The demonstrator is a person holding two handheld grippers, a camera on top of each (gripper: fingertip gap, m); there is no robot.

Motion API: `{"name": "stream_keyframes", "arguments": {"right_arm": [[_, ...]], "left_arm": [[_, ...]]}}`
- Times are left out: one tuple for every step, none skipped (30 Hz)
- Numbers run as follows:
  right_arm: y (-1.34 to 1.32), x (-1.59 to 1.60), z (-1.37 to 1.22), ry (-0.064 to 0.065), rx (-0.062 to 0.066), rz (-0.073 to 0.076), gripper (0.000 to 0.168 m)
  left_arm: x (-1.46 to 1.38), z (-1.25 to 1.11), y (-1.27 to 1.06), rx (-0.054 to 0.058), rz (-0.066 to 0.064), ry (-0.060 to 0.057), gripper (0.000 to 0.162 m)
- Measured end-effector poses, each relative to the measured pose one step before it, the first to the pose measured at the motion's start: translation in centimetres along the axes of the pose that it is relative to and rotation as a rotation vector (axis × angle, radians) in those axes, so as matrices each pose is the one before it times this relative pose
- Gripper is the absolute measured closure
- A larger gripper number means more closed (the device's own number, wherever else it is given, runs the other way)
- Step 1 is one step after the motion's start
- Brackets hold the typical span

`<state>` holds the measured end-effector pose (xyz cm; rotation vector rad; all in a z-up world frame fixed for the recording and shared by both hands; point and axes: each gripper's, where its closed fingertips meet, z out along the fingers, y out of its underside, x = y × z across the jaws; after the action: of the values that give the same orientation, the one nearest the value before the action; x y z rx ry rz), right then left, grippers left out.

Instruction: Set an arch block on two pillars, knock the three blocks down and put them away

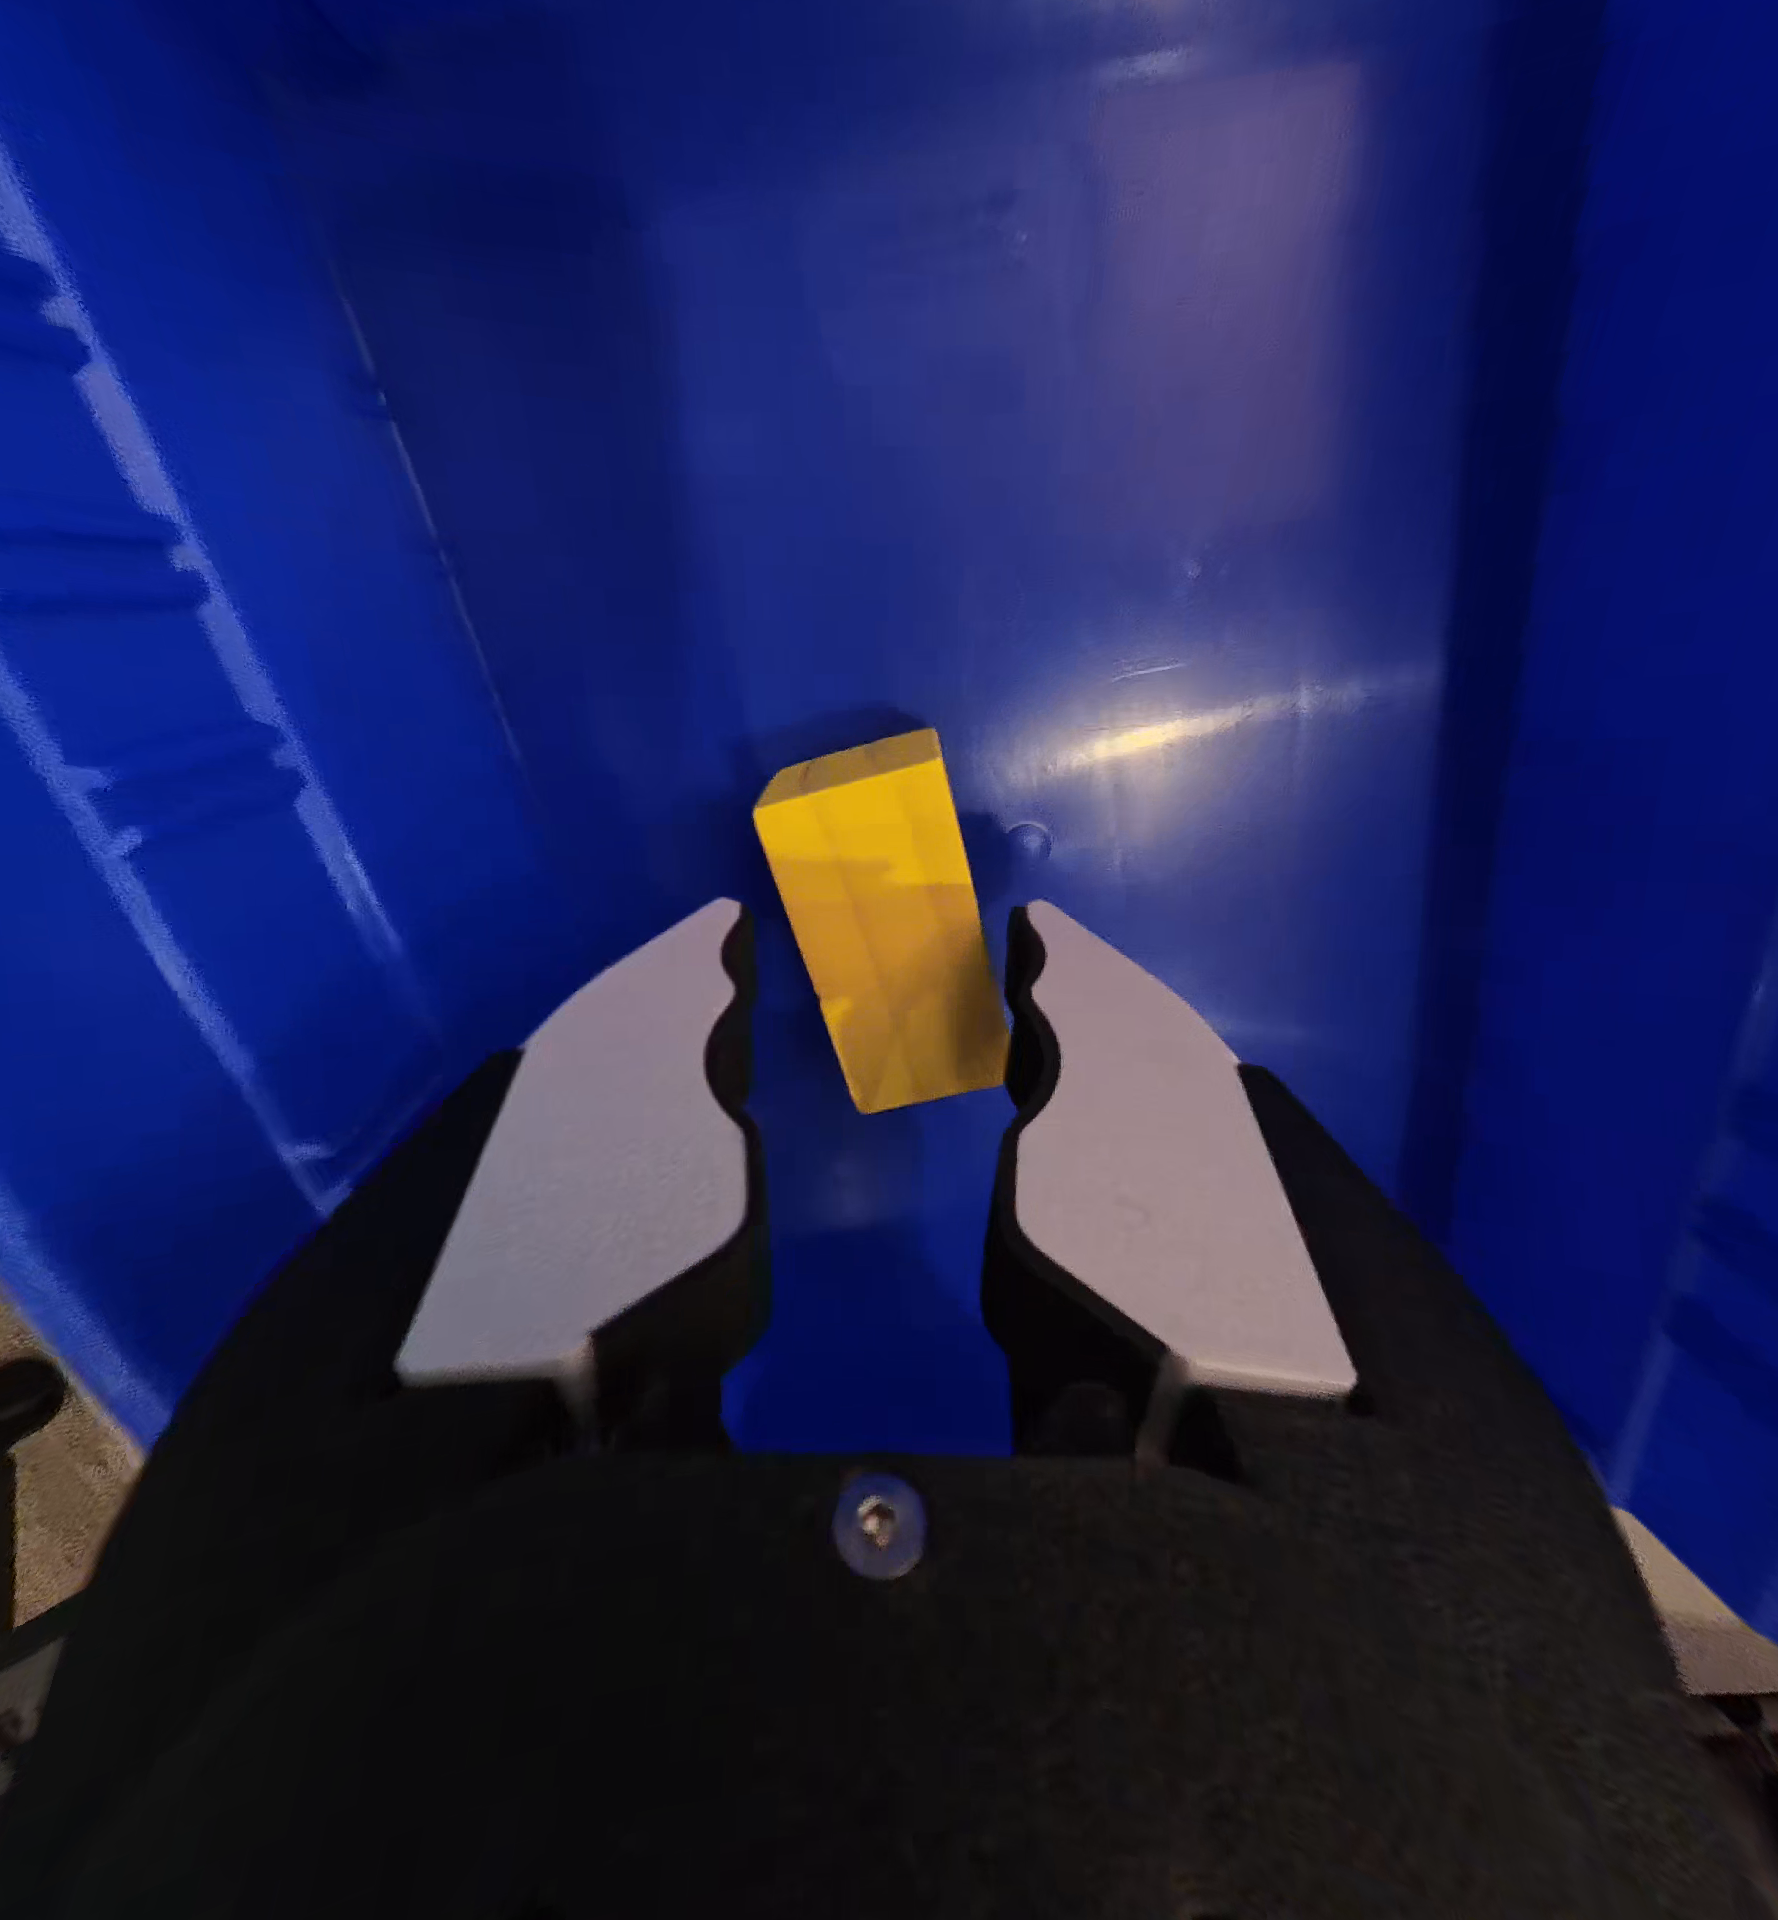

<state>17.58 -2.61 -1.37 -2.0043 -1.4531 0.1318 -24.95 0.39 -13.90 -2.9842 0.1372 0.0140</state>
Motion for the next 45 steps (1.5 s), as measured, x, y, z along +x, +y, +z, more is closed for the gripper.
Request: {"name": "stream_keyframes", "arguments": {"right_arm": [[0.288,0.336,-0.878,0.0105,0.0171,0.0120,0.117],[0.321,0.486,-0.851,0.0151,0.0093,0.0115,0.117],[0.270,0.637,-0.819,0.0214,0.0153,0.0164,0.117],[0.185,0.544,-0.721,0.0120,0.0228,0.0225,0.117],[0.193,0.326,-0.561,-0.0055,0.0238,0.0243,0.117],[0.275,0.230,-0.349,-0.0134,0.0169,0.0200,0.118],[0.413,0.235,-0.073,-0.0147,0.0048,0.0144,0.120],[0.502,0.276,0.187,-0.0109,-0.0050,0.0093,0.121],[0.510,0.292,0.382,-0.0069,-0.0117,0.0062,0.121],[0.499,0.345,0.430,-0.0019,-0.0176,0.0036,0.121],[0.348,0.401,0.359,0.0036,-0.0136,0.0036,0.121],[0.203,0.356,0.220,0.0023,-0.0062,0.0057,0.121],[0.040,0.276,0.072,-0.0026,0.0049,0.0082,0.121],[-0.076,0.223,-0.088,-0.0050,0.0141,0.0106,0.121],[-0.137,0.206,-0.203,-0.0046,0.0182,0.0111,0.121],[-0.172,0.085,-0.276,-0.0082,0.0187,0.0093,0.121],[-0.187,-0.032,-0.267,-0.0104,0.0174,0.0038,0.121],[-0.172,-0.073,-0.223,-0.0076,0.0141,-0.0021,0.122],[-0.126,-0.192,-0.087,-0.0120,0.0093,-0.0036,0.123],[-0.115,-0.417,0.133,-0.0231,0.0046,-0.0018,0.123],[-0.165,-0.577,0.430,-0.0308,0.0032,-0.0006,0.123],[-0.053,-0.638,0.708,-0.0317,-0.0094,-0.0026,0.123],[0.309,-0.454,0.841,-0.0202,-0.0358,-0.0112,0.123],[0.582,-0.143,0.817,-0.0011,-0.0521,-0.0187,0.123],[0.615,0.134,0.663,0.0121,-0.0499,-0.0186,0.123],[0.447,0.154,0.476,0.0089,-0.0304,-0.0087,0.123],[0.321,-0.059,0.265,-0.0150,-0.0126,0.0033,0.123],[0.246,-0.115,0.037,-0.0271,0.0007,0.0156,0.123],[0.209,0.043,-0.188,-0.0206,0.0089,0.0181,0.123],[0.235,0.174,-0.370,-0.0112,0.0142,0.0149,0.123],[0.265,0.156,-0.468,-0.0108,0.0164,0.0119,0.123],[0.325,-0.062,-0.461,-0.0214,0.0145,0.0134,0.123],[0.332,-0.299,-0.350,-0.0312,0.0093,0.0134,0.123],[0.179,-0.277,-0.169,-0.0233,0.0083,0.0121,0.123],[-0.033,-0.221,0.094,-0.0161,0.0071,0.0141,0.123],[-0.195,-0.222,0.357,-0.0161,0.0024,0.0265,0.123],[-0.169,-0.262,0.583,-0.0212,-0.0090,0.0371,0.123],[-0.103,-0.099,0.693,-0.0118,-0.0181,0.0344,0.123],[-0.039,0.162,0.706,0.0056,-0.0206,0.0288,0.122],[0.084,0.250,0.617,0.0082,-0.0230,0.0293,0.122],[0.088,0.158,0.482,-0.0016,-0.0188,0.0250,0.122],[-0.231,0.083,0.358,-0.0083,0.0061,0.0243,0.122],[-0.580,0.061,0.286,-0.0114,0.0338,0.0327,0.122],[-0.695,0.050,0.323,-0.0119,0.0409,0.0433,0.122],[-0.796,0.008,0.420,-0.0074,0.0489,0.0445,0.122]], "left_arm": [[0.078,0.289,0.186,-0.0148,-0.0002,0.0090,0.122],[0.041,0.180,0.157,-0.0150,-0.0018,0.0057,0.123],[-0.029,-0.052,-0.053,0.0022,-0.0020,0.0007,0.124],[-0.050,-0.054,0.015,-0.0003,0.0073,-0.0023,0.124],[-0.102,-0.103,-0.093,0.0051,0.0131,-0.0068,0.124],[-0.165,-0.191,-0.214,0.0157,0.0066,-0.0083,0.125],[-0.111,-0.346,-0.227,0.0186,0.0004,-0.0044,0.125],[-0.028,-0.529,-0.201,0.0219,-0.0003,0.0019,0.125],[0.021,-0.795,-0.132,0.0217,0.0023,-0.0006,0.125],[0.021,-1.154,-0.025,0.0221,0.0056,-0.0093,0.125],[0.181,-1.533,-0.171,0.0389,0.0107,-0.0098,0.125],[0.594,-1.832,-0.511,0.0642,0.0191,0.0074,0.125],[1.256,-2.019,-0.842,0.0819,0.0268,0.0378,0.125],[1.771,-1.970,-1.124,0.0901,0.0370,0.0539,0.125],[2.224,-1.700,-1.380,0.0894,0.0561,0.0614,0.125],[2.694,-1.205,-1.500,0.0769,0.0703,0.0741,0.125],[3.125,-0.574,-1.511,0.0514,0.0782,0.0941,0.125],[3.265,0.114,-1.550,0.0297,0.0946,0.1032,0.125],[3.024,0.762,-1.595,0.0129,0.1120,0.1000,0.125],[2.431,1.239,-1.623,0.0040,0.1074,0.0883,0.125],[1.679,1.498,-1.538,-0.0042,0.0867,0.0721,0.125],[1.106,1.601,-1.326,-0.0083,0.0627,0.0610,0.125],[0.533,1.580,-1.095,-0.0139,0.0316,0.0481,0.125],[0.405,1.547,-0.877,-0.0192,0.0358,0.0503,0.125],[0.361,1.508,-0.699,-0.0140,0.0577,0.0513,0.126],[-0.096,1.457,-0.557,-0.0113,0.0541,0.0271,0.126],[-0.232,1.400,-0.314,-0.0182,0.0435,0.0203,0.126],[-0.362,1.314,-0.012,-0.0330,0.0247,0.0135,0.125],[-0.504,1.195,0.031,-0.0339,0.0170,0.0035,0.125],[-0.333,1.077,0.041,-0.0303,0.0193,0.0104,0.125],[-0.207,0.951,0.214,-0.0397,0.0131,0.0170,0.125],[-0.373,0.799,0.234,-0.0384,0.0080,0.0033,0.125],[-0.257,0.664,0.217,-0.0340,0.0068,0.0065,0.125],[-0.278,0.509,0.138,-0.0240,0.0061,0.0011,0.126],[-0.233,0.370,0.056,-0.0124,0.0033,-0.0010,0.126],[-0.041,0.249,0.082,-0.0114,-0.0003,0.0094,0.125],[-0.101,0.161,0.074,-0.0099,0.0022,0.0008,0.126],[-0.138,0.118,0.090,-0.0105,0.0085,-0.0071,0.126],[-0.187,0.132,0.175,-0.0194,0.0117,-0.0114,0.126],[-0.068,0.183,0.152,-0.0209,0.0124,-0.0034,0.126],[0.041,0.239,0.053,-0.0176,0.0099,0.0054,0.126],[-0.012,0.266,0.083,-0.0230,0.0072,0.0025,0.126],[-0.052,0.238,0.136,-0.0262,0.0074,-0.0003,0.126],[-0.040,0.226,0.121,-0.0249,0.0080,-0.0014,0.126],[-0.025,0.142,0.088,-0.0178,0.0066,-0.0029,0.126]]}}
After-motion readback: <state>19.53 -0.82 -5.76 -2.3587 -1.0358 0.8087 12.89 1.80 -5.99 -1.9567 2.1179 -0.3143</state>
